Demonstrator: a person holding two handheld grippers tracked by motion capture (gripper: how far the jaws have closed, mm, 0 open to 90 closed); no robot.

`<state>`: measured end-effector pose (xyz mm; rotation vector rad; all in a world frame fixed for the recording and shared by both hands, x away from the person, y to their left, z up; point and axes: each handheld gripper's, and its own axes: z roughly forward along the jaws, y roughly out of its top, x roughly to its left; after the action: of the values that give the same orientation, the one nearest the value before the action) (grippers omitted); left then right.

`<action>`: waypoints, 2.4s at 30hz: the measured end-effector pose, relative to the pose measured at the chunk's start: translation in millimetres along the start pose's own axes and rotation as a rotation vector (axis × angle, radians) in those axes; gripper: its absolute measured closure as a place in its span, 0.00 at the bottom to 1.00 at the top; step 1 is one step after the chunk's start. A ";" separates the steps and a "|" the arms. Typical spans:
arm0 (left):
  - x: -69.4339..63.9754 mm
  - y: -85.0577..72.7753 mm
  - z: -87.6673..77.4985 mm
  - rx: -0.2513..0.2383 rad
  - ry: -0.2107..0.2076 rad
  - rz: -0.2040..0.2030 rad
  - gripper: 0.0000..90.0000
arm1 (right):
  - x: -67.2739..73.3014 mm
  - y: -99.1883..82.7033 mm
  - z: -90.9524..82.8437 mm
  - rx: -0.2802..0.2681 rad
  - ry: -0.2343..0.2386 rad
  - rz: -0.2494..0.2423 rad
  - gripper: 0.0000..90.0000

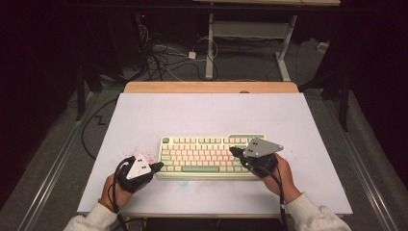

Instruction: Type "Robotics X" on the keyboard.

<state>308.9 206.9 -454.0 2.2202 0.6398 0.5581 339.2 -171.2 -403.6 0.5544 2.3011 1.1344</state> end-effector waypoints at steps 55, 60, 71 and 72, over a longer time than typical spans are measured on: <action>-25.3 86.1 82.4 0.080 -0.171 0.143 0.97 | 2.0 -41.3 -46.4 0.027 -0.012 0.014 1.00; -25.3 86.7 85.4 0.087 -0.173 0.142 0.97 | -0.6 -42.4 -45.0 0.033 -0.014 0.022 1.00; -27.7 87.7 94.2 0.129 -0.185 0.152 0.97 | -2.2 -43.4 -44.4 0.045 -0.016 0.021 1.00; -28.1 87.6 94.5 0.126 -0.183 0.153 0.97 | -2.0 -43.5 -44.3 0.045 -0.016 0.022 1.00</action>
<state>363.9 87.0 -452.4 2.4191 0.4224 0.3932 308.3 -223.8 -415.4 0.6045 2.3175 1.0868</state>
